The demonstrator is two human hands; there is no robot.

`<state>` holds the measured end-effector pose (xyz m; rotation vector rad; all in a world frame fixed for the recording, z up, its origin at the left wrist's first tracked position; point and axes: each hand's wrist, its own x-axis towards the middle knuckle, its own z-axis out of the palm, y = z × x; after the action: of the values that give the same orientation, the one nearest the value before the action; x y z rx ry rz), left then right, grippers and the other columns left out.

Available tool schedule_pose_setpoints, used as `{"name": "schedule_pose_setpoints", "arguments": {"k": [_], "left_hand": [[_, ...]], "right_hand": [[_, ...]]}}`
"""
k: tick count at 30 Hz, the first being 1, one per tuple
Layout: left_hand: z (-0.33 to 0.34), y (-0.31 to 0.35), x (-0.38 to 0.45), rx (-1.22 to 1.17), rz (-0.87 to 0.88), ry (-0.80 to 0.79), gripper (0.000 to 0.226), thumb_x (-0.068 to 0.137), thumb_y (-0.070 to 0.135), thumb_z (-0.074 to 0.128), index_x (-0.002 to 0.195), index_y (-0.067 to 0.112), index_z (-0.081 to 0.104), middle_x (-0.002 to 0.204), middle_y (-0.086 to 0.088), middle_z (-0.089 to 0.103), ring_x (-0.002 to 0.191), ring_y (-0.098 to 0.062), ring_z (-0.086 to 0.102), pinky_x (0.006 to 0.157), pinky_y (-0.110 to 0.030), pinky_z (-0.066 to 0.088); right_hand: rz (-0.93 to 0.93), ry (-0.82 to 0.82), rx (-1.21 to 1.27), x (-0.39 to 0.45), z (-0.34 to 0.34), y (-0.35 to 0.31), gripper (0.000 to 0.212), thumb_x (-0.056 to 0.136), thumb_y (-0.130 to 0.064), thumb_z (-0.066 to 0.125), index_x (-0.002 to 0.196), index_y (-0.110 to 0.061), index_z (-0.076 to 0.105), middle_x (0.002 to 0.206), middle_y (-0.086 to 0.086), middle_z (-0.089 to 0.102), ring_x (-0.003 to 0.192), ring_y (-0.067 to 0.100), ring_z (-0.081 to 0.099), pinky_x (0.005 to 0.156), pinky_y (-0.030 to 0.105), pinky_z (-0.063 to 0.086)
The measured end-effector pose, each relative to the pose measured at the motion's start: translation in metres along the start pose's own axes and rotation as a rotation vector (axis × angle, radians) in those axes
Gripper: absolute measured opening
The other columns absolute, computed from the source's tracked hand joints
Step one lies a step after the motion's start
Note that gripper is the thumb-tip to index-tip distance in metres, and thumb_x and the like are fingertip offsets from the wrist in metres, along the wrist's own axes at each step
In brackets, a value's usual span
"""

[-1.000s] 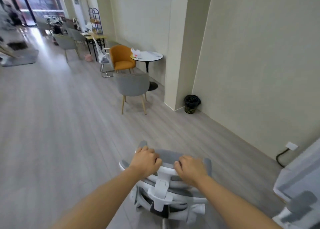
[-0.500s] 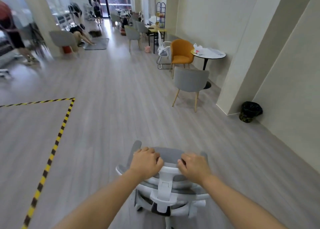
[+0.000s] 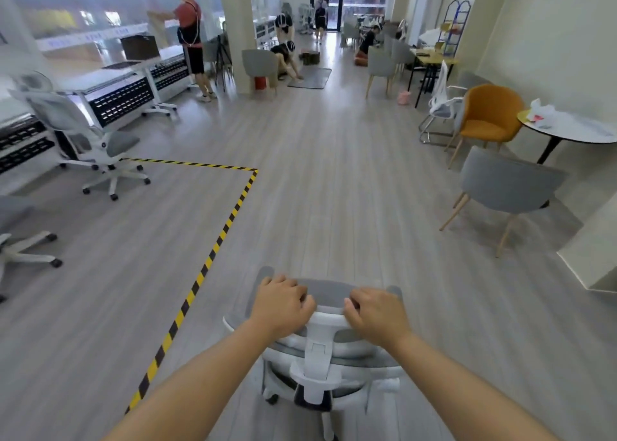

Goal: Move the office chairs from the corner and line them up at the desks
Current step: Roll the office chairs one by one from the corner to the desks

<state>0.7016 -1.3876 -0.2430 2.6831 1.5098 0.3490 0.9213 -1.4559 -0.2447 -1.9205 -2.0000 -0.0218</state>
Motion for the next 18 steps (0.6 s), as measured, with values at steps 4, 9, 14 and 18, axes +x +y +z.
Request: {"name": "schedule_pose_setpoints", "arguments": {"k": [4, 9, 14, 18], "left_hand": [[-0.010, -0.075, 0.021, 0.031, -0.062, 0.017, 0.045, 0.089, 0.047, 0.032, 0.079, 0.022, 0.068, 0.079, 0.007, 0.064, 0.081, -0.016, 0.049, 0.079, -0.036, 0.042], [-0.019, -0.160, 0.040, 0.066, -0.158, 0.049, 0.041, 0.092, 0.045, 0.032, 0.080, 0.023, 0.064, 0.080, 0.009, 0.063, 0.077, -0.015, 0.050, 0.075, -0.033, 0.039], [-0.018, -0.252, 0.062, 0.084, -0.269, 0.109, 0.037, 0.094, 0.042, 0.034, 0.076, 0.024, 0.060, 0.076, 0.009, 0.059, 0.073, -0.012, 0.048, 0.072, -0.032, 0.042], [-0.027, -0.321, 0.082, 0.085, -0.335, 0.174, 0.029, 0.089, 0.040, 0.040, 0.069, 0.024, 0.054, 0.067, 0.010, 0.054, 0.064, -0.011, 0.043, 0.066, -0.029, 0.033]], "right_hand": [[-0.093, -0.010, 0.021, 0.078, 0.036, -0.036, 0.039, 0.088, -0.047, 0.040, 0.061, -0.021, 0.052, 0.056, -0.006, 0.051, 0.051, 0.015, 0.047, 0.045, 0.032, 0.041], [-0.208, -0.001, 0.070, 0.166, 0.078, -0.082, 0.040, 0.089, -0.041, 0.042, 0.058, -0.019, 0.055, 0.056, -0.005, 0.051, 0.049, 0.015, 0.045, 0.043, 0.030, 0.039], [-0.332, 0.044, 0.084, 0.256, 0.114, -0.136, 0.039, 0.090, -0.034, 0.042, 0.055, -0.019, 0.049, 0.052, -0.006, 0.045, 0.046, 0.011, 0.035, 0.041, 0.023, 0.025], [-0.378, 0.035, 0.070, 0.322, 0.146, -0.185, 0.038, 0.088, -0.034, 0.043, 0.053, -0.021, 0.052, 0.050, -0.007, 0.048, 0.044, 0.009, 0.033, 0.044, 0.021, 0.014]]}}
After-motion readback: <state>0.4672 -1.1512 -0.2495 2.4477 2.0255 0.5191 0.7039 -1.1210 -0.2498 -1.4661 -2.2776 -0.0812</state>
